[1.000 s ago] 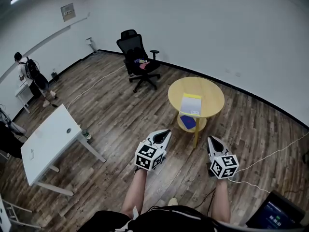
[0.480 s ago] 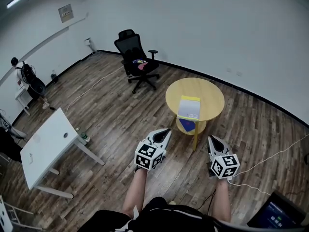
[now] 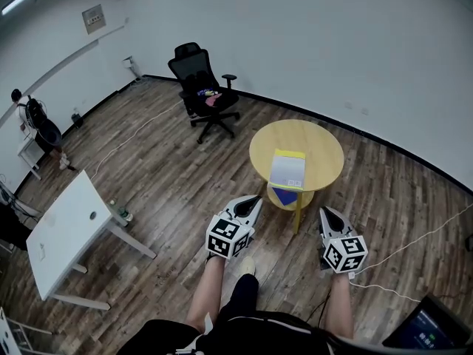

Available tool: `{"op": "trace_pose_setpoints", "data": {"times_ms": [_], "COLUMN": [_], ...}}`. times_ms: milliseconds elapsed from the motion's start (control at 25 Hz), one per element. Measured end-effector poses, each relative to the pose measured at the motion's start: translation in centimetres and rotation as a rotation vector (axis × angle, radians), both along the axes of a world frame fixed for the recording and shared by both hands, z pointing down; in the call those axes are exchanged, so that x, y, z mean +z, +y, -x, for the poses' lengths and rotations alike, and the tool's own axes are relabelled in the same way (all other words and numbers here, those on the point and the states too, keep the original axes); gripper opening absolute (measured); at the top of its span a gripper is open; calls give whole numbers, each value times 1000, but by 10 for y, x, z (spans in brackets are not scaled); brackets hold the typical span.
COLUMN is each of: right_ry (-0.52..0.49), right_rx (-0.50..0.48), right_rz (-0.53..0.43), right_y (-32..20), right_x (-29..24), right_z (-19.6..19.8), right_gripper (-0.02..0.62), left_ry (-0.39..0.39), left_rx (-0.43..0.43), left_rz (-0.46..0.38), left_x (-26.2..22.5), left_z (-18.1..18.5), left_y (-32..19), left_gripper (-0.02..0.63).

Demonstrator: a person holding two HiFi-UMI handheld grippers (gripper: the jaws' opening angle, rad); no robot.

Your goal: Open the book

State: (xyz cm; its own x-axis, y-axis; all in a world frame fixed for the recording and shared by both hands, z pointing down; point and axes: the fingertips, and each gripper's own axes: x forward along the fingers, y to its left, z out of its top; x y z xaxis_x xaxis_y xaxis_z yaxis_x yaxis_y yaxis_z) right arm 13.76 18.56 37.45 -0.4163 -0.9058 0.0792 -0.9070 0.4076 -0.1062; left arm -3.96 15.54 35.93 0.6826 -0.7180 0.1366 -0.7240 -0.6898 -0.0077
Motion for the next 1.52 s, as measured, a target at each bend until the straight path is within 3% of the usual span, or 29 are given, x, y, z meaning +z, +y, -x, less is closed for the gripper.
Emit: {"op": "trace_pose_setpoints", "data": {"times_ms": [920, 1520], "right_ry": [4, 10], "right_rx": [72, 121], "right_rz": [9, 62], "right_y": [-261, -324], "right_x": [-19, 6], "right_z": [45, 52], "right_gripper": [6, 6], "left_ry": [3, 16], "left_rx": [86, 130], "left_rz": [39, 84], "left_x": [-3, 22], "left_z": [32, 40], "left_y": [-272, -341], "left_gripper": [-2, -2]}}
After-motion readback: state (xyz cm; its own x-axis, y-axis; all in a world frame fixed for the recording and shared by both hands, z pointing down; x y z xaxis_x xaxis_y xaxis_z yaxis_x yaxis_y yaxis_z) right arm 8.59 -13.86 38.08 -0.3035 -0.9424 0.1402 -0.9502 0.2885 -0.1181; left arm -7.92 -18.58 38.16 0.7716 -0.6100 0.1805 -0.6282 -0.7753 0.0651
